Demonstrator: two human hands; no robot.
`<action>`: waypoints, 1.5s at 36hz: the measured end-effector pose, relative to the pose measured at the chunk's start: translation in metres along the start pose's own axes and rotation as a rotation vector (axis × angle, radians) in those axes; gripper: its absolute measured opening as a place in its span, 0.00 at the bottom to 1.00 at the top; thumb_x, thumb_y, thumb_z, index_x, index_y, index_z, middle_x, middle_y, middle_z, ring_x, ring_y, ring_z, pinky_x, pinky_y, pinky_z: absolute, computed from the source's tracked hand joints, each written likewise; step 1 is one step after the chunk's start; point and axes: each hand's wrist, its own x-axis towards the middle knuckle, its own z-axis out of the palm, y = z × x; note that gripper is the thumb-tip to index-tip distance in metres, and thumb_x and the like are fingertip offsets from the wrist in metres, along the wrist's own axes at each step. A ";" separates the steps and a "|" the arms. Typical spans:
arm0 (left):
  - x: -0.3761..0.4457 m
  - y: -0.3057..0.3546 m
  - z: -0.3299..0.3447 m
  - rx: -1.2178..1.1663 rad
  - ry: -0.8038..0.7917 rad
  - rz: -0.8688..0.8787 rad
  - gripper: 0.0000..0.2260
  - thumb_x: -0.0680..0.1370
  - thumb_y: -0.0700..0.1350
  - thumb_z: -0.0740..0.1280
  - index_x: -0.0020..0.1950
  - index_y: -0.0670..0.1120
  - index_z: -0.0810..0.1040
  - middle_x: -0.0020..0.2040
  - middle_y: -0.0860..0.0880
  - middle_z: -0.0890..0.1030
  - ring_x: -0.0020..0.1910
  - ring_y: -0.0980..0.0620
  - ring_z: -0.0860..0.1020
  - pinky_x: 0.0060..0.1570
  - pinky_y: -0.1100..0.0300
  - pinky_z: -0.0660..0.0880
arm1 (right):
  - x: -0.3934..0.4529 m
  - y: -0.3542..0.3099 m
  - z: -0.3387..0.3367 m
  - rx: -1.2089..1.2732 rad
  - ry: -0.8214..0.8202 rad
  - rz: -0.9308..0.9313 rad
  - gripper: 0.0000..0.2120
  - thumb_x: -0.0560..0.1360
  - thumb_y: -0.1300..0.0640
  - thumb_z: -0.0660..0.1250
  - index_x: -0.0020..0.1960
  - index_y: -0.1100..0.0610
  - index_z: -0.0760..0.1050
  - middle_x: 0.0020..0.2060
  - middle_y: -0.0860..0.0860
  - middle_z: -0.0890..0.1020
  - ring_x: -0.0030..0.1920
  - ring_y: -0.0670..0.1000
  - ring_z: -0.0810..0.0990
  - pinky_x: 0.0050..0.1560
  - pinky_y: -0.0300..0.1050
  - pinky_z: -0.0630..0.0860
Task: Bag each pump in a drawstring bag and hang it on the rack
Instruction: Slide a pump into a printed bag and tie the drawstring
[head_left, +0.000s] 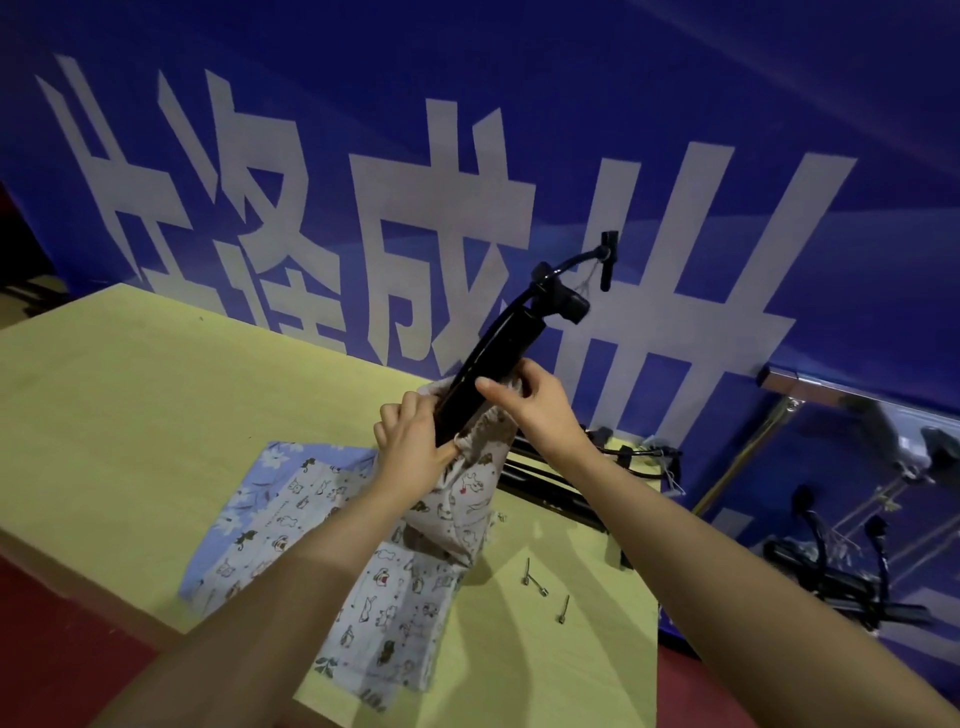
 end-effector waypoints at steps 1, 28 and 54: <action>0.000 0.000 0.000 0.023 -0.011 0.010 0.24 0.75 0.51 0.68 0.68 0.46 0.65 0.63 0.47 0.66 0.60 0.44 0.63 0.59 0.53 0.63 | 0.000 0.001 0.001 0.003 0.040 -0.003 0.19 0.74 0.51 0.70 0.62 0.55 0.74 0.55 0.49 0.81 0.55 0.48 0.81 0.57 0.48 0.78; 0.003 0.021 -0.048 -0.339 0.079 0.297 0.43 0.72 0.26 0.59 0.73 0.65 0.48 0.67 0.47 0.57 0.38 0.52 0.72 0.36 0.56 0.74 | 0.000 0.044 0.019 -0.551 -0.038 -0.063 0.19 0.73 0.48 0.71 0.60 0.56 0.76 0.49 0.52 0.75 0.48 0.49 0.74 0.42 0.38 0.67; 0.020 0.038 -0.054 -0.257 0.009 0.278 0.28 0.75 0.35 0.63 0.72 0.53 0.62 0.78 0.58 0.47 0.54 0.46 0.78 0.42 0.65 0.71 | -0.013 0.029 -0.020 -0.721 -0.164 -0.133 0.14 0.73 0.72 0.57 0.45 0.58 0.78 0.40 0.51 0.77 0.50 0.51 0.71 0.59 0.46 0.57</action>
